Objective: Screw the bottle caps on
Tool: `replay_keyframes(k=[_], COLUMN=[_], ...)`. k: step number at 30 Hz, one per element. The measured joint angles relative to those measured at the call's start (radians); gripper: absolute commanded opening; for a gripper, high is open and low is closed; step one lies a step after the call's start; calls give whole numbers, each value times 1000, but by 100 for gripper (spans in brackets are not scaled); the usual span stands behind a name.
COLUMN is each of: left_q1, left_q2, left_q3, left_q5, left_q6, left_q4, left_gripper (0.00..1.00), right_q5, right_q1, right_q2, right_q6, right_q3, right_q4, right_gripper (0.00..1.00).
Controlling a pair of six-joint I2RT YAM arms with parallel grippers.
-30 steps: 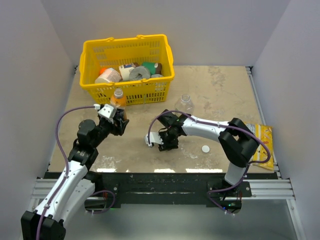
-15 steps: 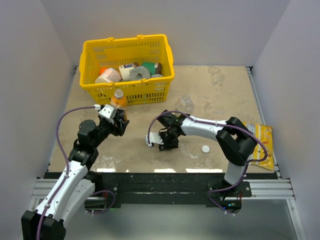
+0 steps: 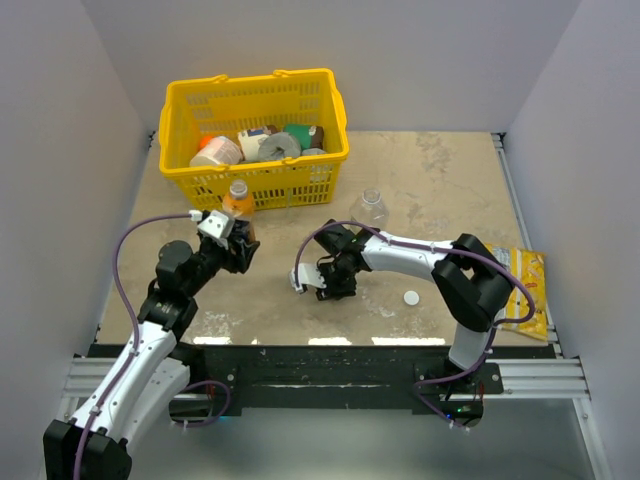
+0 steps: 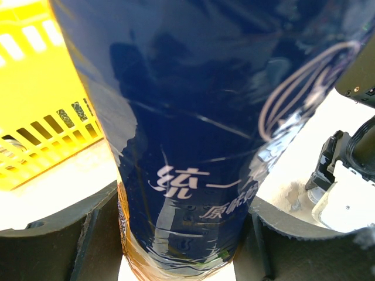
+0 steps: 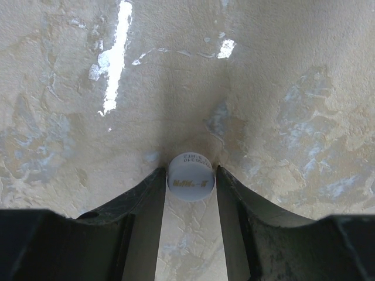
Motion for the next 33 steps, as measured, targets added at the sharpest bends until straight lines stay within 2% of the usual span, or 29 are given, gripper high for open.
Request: replay_keyframes(k=[5, 6, 7, 9, 12, 15, 19, 23, 25, 29, 33], left_q1=[0, 0, 0, 1, 2, 5, 6, 5, 5, 5, 4], left_q2=[2, 3, 3, 5, 6, 19, 66, 158, 190, 177, 206], left_q3=[0, 0, 0, -1, -8, -10, -8, 60, 109, 147, 208], left_q5=[6, 7, 7, 9, 18, 57, 152, 232, 261, 296, 302], left_q6=[0, 0, 0, 0, 1, 8, 77, 242, 357, 501, 618], left_q4=[8, 9, 9, 13, 20, 22, 17, -84, -140, -192, -258], left_gripper=[0, 0, 0, 0, 0, 0, 0, 0, 0, 0, 0], right_q5=[0, 0, 0, 0, 2, -3, -31, -55, -55, -59, -65], right_q1=[0, 0, 0, 0, -1, -7, -21, -32, -33, -32, -32], right_q2=[0, 0, 0, -1, -15, -95, -277, -422, -494, -544, -510], right_q6=[16, 20, 21, 26, 38, 80, 211, 360, 421, 445, 422], right_q3=[0, 0, 0, 0, 0, 18, 197, 461, 536, 549, 549], right_q4=[18, 19, 21, 21, 3, -76, -192, -190, -167, -172, -210], right_gripper=[24, 19, 10, 0, 0, 0, 0, 0, 0, 0, 0])
